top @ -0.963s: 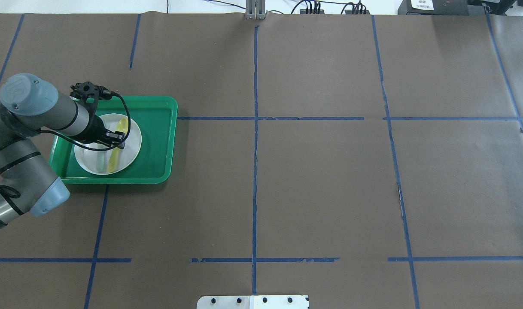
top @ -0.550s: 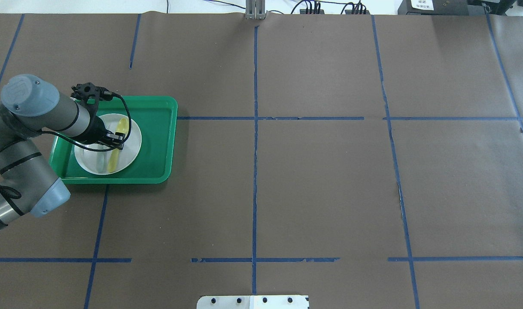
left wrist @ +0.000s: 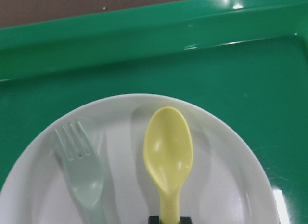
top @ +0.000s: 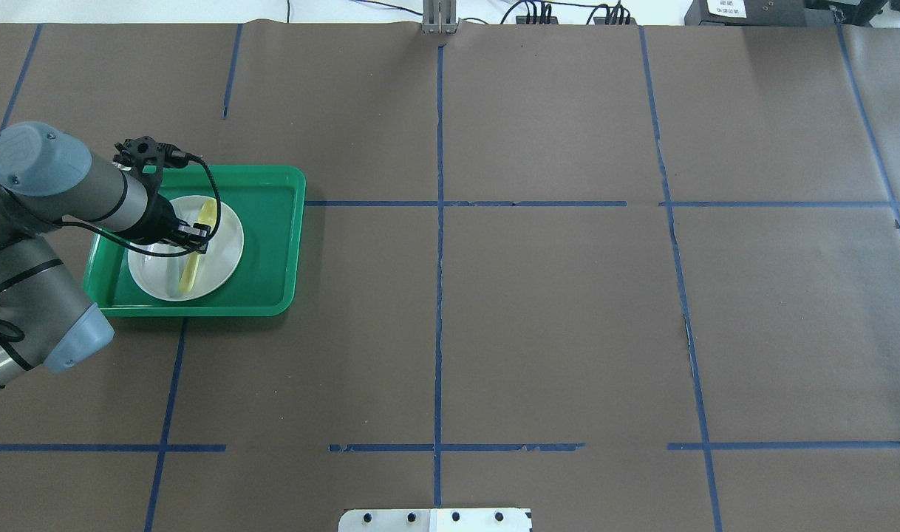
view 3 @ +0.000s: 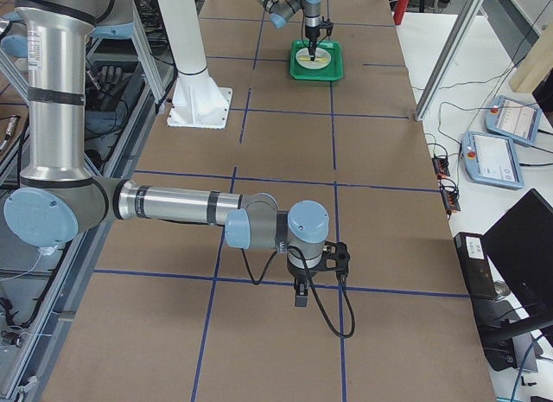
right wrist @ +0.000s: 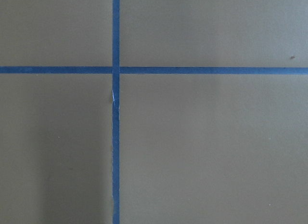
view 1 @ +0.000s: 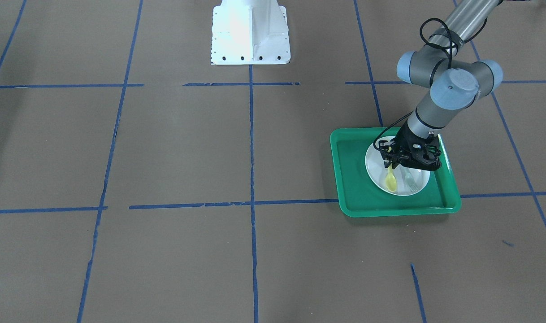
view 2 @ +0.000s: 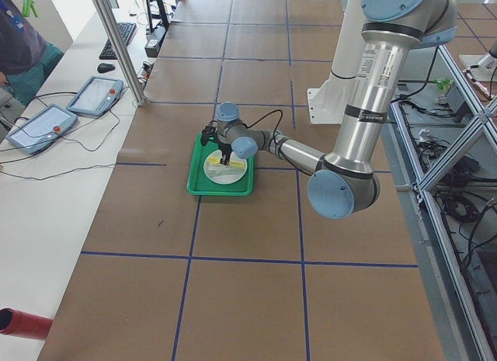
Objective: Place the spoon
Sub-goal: 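Lift the spoon off the plate and carry it beside the plate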
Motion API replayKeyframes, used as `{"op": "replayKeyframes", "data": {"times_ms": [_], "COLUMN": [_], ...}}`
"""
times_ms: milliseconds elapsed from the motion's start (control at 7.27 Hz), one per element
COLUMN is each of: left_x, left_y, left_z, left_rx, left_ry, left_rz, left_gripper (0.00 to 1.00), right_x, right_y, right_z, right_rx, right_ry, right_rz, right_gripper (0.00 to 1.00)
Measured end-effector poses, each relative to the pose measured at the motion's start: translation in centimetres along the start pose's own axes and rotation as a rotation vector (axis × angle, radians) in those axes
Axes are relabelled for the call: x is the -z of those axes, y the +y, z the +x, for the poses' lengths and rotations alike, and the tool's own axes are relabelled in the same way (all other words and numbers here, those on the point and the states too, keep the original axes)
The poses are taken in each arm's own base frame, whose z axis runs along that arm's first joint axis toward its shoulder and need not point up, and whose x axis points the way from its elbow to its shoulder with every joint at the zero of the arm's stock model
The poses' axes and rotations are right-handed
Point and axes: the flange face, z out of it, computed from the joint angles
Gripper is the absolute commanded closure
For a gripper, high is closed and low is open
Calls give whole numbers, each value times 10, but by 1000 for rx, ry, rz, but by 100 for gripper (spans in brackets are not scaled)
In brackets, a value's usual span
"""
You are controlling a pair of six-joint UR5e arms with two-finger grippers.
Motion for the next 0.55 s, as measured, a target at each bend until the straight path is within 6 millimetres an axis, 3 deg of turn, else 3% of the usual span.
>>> {"op": "replayKeyframes", "data": {"times_ms": [275,550], "left_x": [15,26], "left_y": [-18,-38], "left_z": [14,56], "left_rx": [149,260], "left_ry": [-13,-23], "left_rz": [5,-7], "left_gripper": [100,100], "right_x": [0,0], "right_y": [0,0], "right_z": [0,0], "right_rx": [0,0], "right_ry": [0,0], "right_rz": [0,0], "right_gripper": [0,0]}}
